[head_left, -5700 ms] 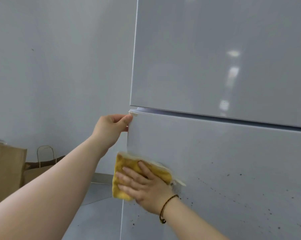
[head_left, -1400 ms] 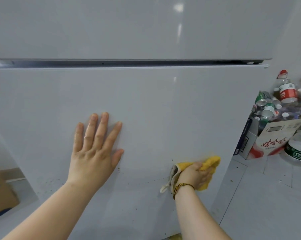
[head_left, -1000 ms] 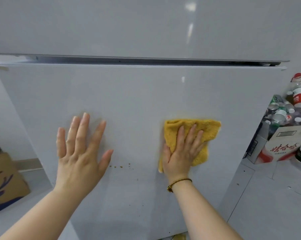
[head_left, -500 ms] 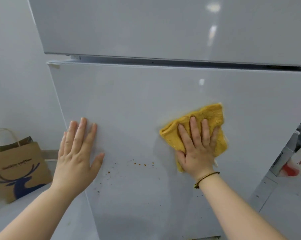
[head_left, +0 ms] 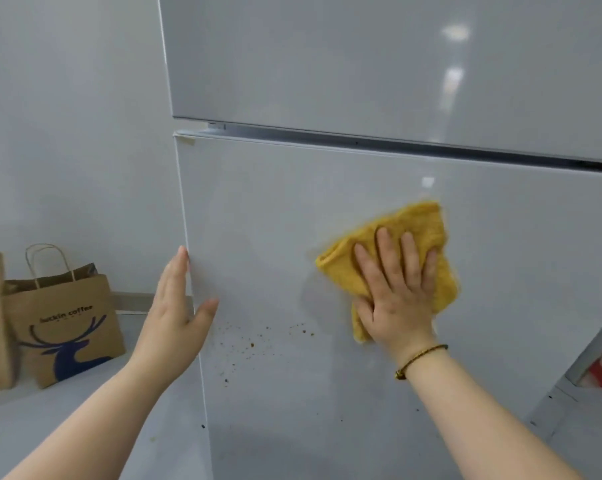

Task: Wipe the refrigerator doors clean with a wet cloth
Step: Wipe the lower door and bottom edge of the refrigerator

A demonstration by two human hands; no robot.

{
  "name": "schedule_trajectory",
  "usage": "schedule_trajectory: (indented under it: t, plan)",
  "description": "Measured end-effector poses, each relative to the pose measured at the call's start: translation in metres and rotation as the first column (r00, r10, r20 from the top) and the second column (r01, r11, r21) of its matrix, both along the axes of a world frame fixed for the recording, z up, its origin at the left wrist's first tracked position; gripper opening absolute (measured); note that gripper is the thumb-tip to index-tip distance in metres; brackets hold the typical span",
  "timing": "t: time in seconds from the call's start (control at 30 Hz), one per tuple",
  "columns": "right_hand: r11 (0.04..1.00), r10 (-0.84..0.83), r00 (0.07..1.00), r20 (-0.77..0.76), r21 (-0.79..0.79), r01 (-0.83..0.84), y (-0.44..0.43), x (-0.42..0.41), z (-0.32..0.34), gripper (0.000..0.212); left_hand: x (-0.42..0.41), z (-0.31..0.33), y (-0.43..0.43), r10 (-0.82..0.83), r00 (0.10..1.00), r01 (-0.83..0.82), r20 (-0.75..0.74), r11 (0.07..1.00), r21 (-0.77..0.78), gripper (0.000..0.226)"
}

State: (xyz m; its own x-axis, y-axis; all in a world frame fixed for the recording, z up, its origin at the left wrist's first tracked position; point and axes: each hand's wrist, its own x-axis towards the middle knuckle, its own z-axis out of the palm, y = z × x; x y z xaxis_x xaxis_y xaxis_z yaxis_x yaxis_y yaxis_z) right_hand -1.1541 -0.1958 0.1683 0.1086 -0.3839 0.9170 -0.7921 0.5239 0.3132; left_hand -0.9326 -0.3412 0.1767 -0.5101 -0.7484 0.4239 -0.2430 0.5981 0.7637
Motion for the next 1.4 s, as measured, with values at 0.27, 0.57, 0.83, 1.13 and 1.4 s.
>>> schedule_trajectory:
  t: [0.27, 0.57, 0.83, 1.13, 1.4]
  plan:
    - [0.993, 0.004, 1.0, -0.016, 0.117, -0.002, -0.038, 0.033, -0.032, 0.074, 0.004, 0.005, 0.001, -0.09, 0.979, 0.14, -0.184, 0.949, 0.283, 0.056]
    - [0.892, 0.225, 0.939, -0.258, 0.442, -0.092, -0.034, 0.027, -0.022, 0.037, 0.014, 0.009, -0.018, -0.143, 0.979, 0.186, -0.146, 0.919, 0.348, 0.037]
    - [0.996, 0.077, 0.995, -0.06, 0.047, -0.074, -0.098, 0.078, 0.011, 0.048, 0.019, 0.002, -0.03, -0.24, 0.933, 0.337, -0.269, 0.846, 0.414, 0.035]
    - [0.729, 0.281, 0.865, -0.416, 0.678, 0.089, -0.08, 0.075, -0.093, 0.053, 0.019, 0.001, -0.028, -0.25, 0.912, 0.373, -0.325, 0.834, 0.407, 0.025]
    - [0.98, 0.158, 0.973, -0.167, 0.148, -0.134, -0.089, 0.078, -0.021, 0.038, 0.015, -0.007, -0.026, -0.24, 0.876, 0.412, -0.418, 0.823, 0.392, 0.04]
